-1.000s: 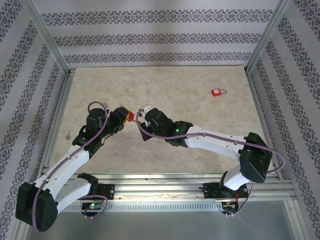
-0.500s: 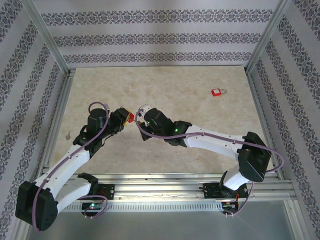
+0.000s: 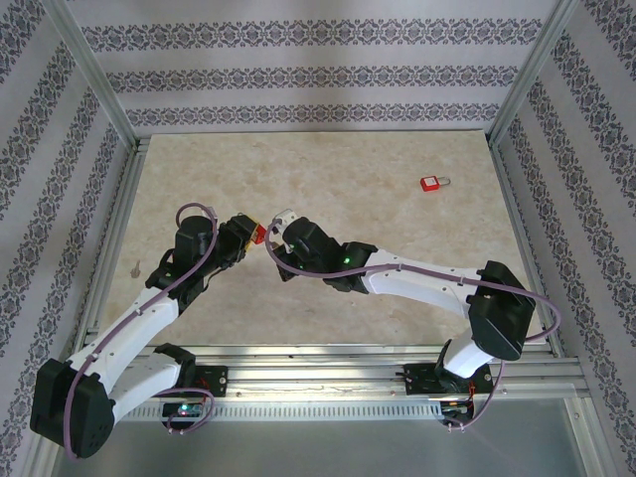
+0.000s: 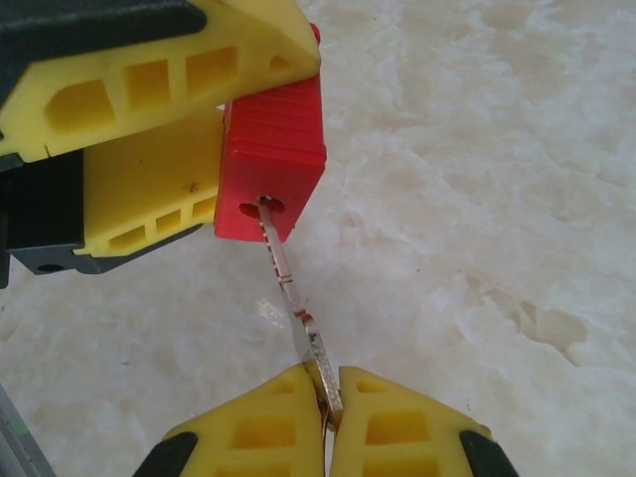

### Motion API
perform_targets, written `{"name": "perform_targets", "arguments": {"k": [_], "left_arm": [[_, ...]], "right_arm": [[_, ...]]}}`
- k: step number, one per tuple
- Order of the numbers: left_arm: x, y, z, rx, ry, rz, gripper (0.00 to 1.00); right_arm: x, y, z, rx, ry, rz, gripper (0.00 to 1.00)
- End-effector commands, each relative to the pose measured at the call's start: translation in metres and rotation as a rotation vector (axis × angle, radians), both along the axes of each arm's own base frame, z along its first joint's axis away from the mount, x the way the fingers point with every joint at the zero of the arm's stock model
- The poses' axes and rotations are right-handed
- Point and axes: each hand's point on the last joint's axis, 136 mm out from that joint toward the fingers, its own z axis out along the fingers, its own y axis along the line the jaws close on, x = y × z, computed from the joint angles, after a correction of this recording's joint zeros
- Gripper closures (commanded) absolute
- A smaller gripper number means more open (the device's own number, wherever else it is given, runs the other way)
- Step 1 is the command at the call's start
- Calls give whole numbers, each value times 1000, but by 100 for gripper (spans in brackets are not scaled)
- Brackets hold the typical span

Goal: Unlock with the key

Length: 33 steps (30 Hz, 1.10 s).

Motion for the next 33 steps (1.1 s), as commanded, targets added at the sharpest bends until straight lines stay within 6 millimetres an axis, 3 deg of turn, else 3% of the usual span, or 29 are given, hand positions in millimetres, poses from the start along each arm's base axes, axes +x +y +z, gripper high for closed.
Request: {"name": "perform_targets", "arguments": {"k": [1, 22, 33], "left_arm": [[2, -10, 23, -42, -55, -20, 100], [2, -4, 25, -30, -72, 16, 100], [3, -13, 25, 1, -39, -37, 100]], "right_arm": [[-1, 12, 7, 22, -18, 15, 100], [-5, 12, 14, 55, -13, 19, 100], [-1, 13, 21, 21, -73, 22, 100]]}}
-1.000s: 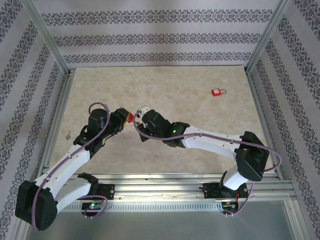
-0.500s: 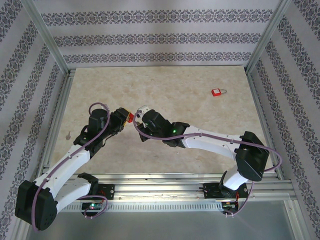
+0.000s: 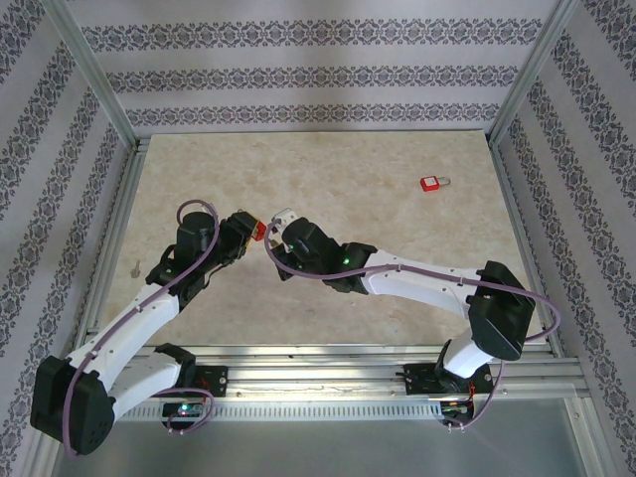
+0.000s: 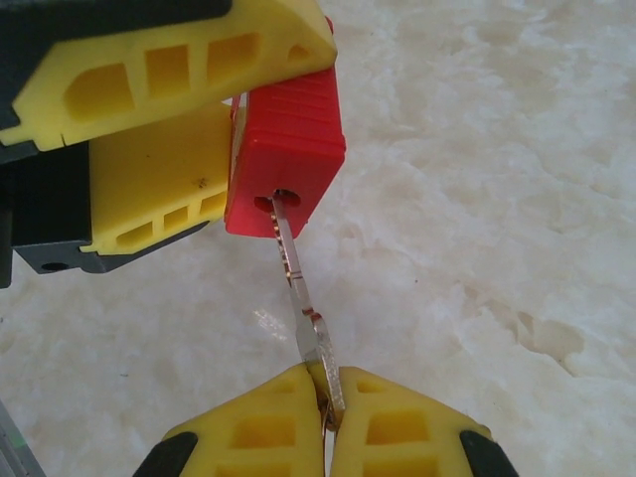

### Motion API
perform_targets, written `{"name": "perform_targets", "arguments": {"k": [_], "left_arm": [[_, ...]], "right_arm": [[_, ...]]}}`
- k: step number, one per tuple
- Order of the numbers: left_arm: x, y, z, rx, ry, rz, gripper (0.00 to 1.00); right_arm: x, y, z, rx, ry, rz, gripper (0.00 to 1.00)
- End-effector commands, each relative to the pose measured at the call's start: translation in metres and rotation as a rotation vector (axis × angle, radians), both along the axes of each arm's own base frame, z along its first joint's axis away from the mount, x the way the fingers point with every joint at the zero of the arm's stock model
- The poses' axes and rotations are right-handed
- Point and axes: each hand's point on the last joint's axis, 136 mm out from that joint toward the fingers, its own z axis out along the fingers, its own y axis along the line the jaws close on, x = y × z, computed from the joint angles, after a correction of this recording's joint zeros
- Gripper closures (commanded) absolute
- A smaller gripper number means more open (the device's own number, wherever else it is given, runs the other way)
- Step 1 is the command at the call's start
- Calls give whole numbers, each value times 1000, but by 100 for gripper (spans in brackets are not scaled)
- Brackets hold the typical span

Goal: Unlock with the key

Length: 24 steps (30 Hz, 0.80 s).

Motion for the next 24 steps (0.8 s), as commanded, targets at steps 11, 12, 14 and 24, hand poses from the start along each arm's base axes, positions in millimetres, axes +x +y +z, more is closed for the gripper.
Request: {"name": "perform_targets", "arguments": {"k": [11, 12, 14, 24], "left_arm": [[-8, -14, 6, 22, -17, -66, 100], [-7, -16, 4, 8, -18, -68, 100], [-4, -20, 4, -5, -21, -73, 100], [4, -30, 38, 22, -124, -60, 100]], "right_arm": [[4, 6, 36, 40, -79, 19, 100], [3, 8, 37, 50, -76, 26, 100], [0, 11, 40, 64, -72, 38, 100], [5, 6, 60, 84, -122, 26, 100]]}}
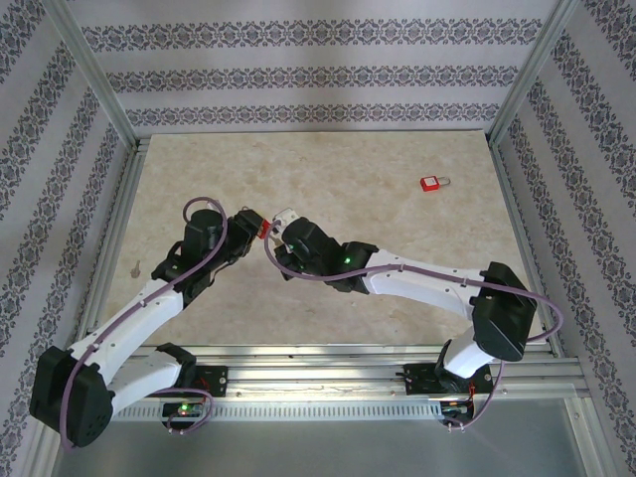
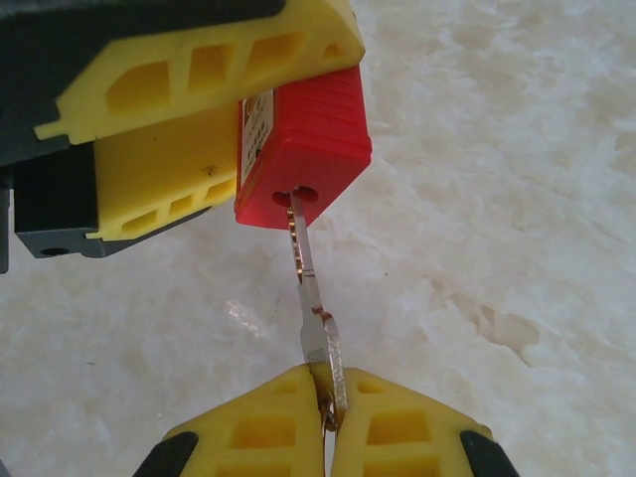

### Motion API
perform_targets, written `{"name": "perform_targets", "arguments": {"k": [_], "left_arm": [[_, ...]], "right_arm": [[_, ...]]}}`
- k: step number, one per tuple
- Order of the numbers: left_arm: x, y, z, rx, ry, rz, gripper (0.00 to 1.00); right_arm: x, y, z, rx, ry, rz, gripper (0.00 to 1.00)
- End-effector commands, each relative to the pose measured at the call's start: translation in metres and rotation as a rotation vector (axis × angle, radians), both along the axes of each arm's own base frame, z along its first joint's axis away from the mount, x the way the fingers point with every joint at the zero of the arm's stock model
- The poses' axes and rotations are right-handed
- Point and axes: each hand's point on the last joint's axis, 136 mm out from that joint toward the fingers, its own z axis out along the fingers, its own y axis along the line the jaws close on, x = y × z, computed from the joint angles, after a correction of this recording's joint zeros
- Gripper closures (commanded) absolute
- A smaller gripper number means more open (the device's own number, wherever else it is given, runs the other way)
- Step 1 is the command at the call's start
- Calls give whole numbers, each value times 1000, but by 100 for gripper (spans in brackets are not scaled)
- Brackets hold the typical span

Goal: Unlock with the key

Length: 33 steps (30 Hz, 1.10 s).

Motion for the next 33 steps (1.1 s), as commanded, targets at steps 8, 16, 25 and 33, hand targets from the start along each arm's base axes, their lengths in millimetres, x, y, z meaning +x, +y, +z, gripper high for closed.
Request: {"name": "perform_targets", "arguments": {"k": [8, 16, 25, 33], "left_arm": [[-2, -24, 43, -31, -154, -57, 100], [2, -23, 48, 0, -118, -45, 100], [6, -25, 48, 65, -61, -60, 100], [6, -29, 46, 62, -59, -79, 100]], "right_arm": [[10, 4, 93, 204, -117, 41, 100], [5, 6, 97, 207, -124, 66, 100], [3, 15, 88, 125, -171, 60, 100], [6, 13, 81, 82, -202, 61, 100]]}}
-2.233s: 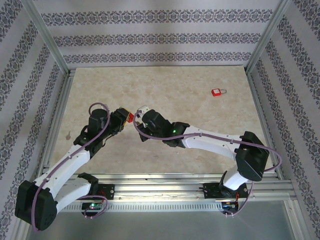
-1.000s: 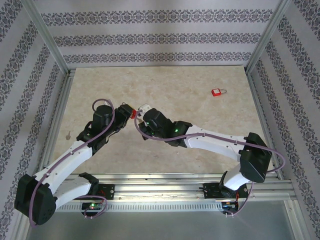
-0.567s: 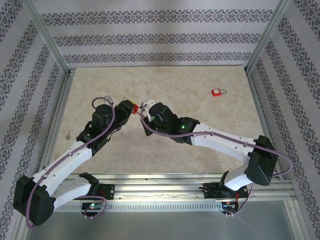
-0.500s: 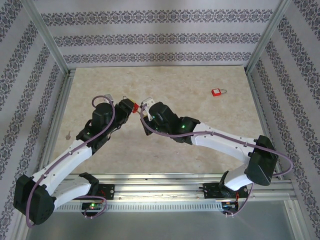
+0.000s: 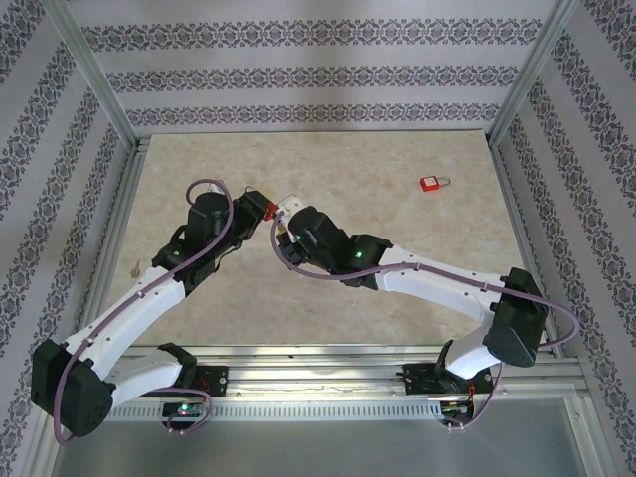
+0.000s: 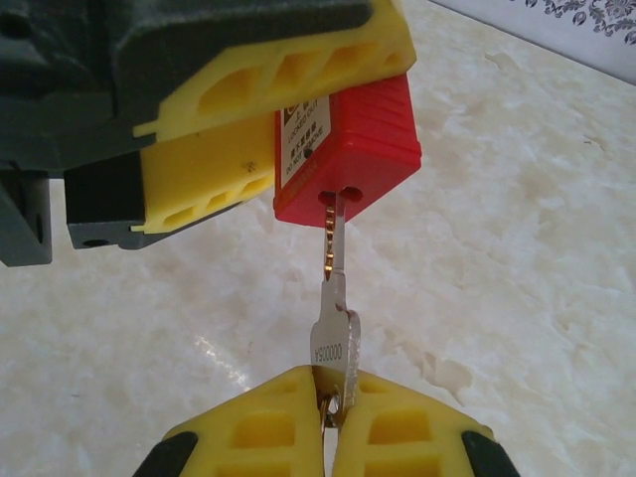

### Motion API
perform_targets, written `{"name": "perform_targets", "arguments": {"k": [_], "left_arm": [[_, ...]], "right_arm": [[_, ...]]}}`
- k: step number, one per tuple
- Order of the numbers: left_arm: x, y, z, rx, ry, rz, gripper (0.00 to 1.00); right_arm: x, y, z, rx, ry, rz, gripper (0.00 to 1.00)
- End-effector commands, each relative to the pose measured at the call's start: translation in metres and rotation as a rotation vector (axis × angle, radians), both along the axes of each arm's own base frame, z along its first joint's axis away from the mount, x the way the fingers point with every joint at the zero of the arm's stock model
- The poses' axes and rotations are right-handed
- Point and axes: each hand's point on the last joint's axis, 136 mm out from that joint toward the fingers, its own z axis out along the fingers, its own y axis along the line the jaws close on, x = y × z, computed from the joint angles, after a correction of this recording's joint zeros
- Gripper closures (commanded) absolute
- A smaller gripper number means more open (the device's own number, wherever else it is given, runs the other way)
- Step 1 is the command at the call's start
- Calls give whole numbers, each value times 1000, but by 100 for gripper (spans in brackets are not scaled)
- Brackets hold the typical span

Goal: Unlock with the key

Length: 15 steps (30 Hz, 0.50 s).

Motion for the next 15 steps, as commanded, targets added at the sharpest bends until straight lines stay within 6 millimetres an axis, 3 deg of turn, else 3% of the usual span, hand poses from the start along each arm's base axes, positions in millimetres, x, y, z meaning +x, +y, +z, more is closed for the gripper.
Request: {"name": "perform_targets", "arguments": {"k": [1, 6, 15], "left_arm": [[-10, -15, -3, 9, 20, -80, 100], [-15, -17, 2, -6, -12, -107, 100], [-24, -19, 12, -62, -105, -141, 100]], "right_arm": [[-1, 20, 36, 99, -76, 61, 100], [4, 6, 37, 158, -43, 54, 100], [-7, -7, 41, 230, -19, 124, 100]]}}
